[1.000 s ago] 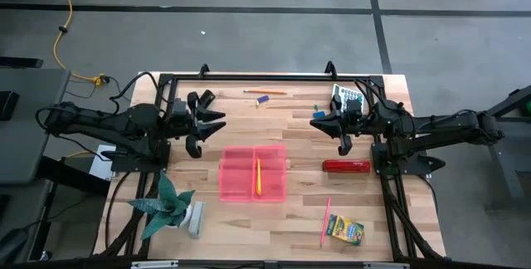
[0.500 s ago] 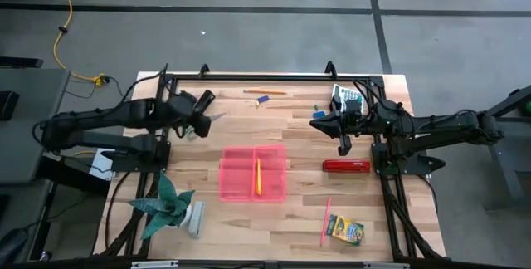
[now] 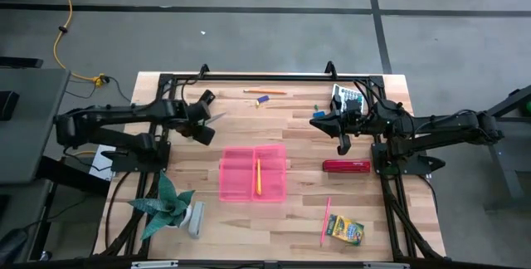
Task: Pack school essentials
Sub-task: Put the green scissors into the pink supply box
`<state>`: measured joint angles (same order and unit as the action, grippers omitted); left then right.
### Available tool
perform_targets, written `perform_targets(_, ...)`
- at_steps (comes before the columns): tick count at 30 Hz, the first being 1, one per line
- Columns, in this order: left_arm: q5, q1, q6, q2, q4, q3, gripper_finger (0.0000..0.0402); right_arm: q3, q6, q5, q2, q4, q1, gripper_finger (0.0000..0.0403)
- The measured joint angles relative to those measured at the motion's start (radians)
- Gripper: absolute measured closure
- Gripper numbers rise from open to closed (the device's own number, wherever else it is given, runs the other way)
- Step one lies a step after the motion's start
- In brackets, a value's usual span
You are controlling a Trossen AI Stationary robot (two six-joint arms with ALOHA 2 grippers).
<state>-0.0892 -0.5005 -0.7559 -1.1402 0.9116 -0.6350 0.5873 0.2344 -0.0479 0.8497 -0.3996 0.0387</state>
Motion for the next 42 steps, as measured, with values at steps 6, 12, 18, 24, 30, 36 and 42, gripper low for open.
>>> perform_targets(6,0.014,-0.037,0.056,-0.1,-0.015,0.0,0.0243,0.0,0.0,0.0,0.0,0.0,0.0,0.0402)
perform_targets(12,0.031,-0.071,0.098,-0.192,-0.074,0.0,0.0243,0.0,0.0,0.002,0.0,0.007,0.0,0.0402)
perform_targets(18,0.034,-0.083,0.132,-0.265,-0.06,0.0,0.0243,0.0,0.0,0.002,0.0,0.021,0.0,0.0402)
perform_targets(24,0.043,-0.083,0.143,-0.318,-0.069,-0.005,0.0244,0.0,0.0,0.002,0.0,0.022,0.0,0.0402)
perform_targets(30,0.056,-0.083,0.166,-0.328,-0.074,-0.005,0.0296,0.0,0.0,0.001,0.0,0.022,0.0,0.0402)
perform_targets(36,0.086,-0.08,0.192,-0.29,-0.075,0.0,0.0389,0.0,0.0,0.001,0.0,0.022,0.0,0.0402)
perform_targets(42,0.151,-0.064,0.186,-0.2,-0.031,-0.004,0.0393,0.0,0.0,0.0,0.0,0.022,0.0,0.0402)
